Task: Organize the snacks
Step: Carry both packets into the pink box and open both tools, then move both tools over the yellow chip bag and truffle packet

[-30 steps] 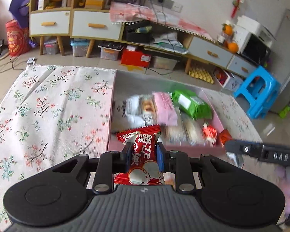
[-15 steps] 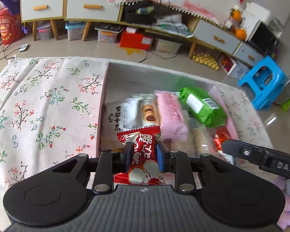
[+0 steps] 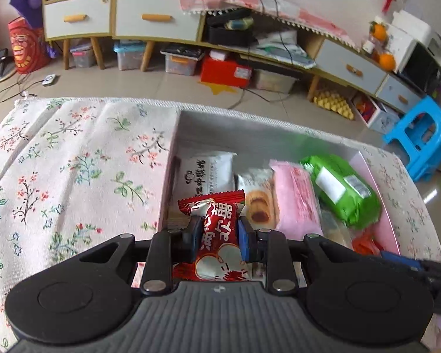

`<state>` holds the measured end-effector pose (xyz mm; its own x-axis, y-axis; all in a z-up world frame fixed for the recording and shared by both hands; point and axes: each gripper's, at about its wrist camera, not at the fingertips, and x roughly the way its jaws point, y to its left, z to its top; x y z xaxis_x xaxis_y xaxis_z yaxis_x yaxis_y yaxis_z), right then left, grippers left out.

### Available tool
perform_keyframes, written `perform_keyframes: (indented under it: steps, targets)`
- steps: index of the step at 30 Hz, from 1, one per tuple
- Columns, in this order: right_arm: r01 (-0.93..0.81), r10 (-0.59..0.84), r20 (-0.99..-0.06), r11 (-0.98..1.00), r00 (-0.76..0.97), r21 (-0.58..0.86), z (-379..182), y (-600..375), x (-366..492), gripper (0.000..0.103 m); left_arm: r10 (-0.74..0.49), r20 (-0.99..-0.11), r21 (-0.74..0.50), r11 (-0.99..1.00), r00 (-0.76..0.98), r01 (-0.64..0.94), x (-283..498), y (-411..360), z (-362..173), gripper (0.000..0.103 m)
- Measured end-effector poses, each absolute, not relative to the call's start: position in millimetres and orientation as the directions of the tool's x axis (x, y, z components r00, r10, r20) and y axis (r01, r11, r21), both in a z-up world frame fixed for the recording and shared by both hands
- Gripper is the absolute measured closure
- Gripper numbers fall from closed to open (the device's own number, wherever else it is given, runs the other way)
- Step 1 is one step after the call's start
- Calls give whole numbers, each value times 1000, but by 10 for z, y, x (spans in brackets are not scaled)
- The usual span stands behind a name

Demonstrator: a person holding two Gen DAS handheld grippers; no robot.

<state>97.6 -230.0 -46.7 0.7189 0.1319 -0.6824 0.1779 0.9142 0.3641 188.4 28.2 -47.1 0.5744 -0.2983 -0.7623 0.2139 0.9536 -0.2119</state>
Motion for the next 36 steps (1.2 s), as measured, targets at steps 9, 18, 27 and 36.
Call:
perform_keyframes:
  steps: [9,18,27,36]
  targets:
    - [171,138,-669,911,730,375,-435,-2284,998,60,-311,-751,-224,950,582,219,1859,306,-452,72]
    - [176,148,-666,902,731,394,-360,-2292,964,29,-314,-739,-217,949,597,230,1745,289,-357,35]
    - [203,120,-684,906,720,372,-242,-2327,841,24,-311,-746,-199,948,589,249,1522,295,-262,20]
    - [215,98,-721,919,686,330,-154,-2311,622,19,-286,-769,-174,954,571,243,1282,313,-217,6]
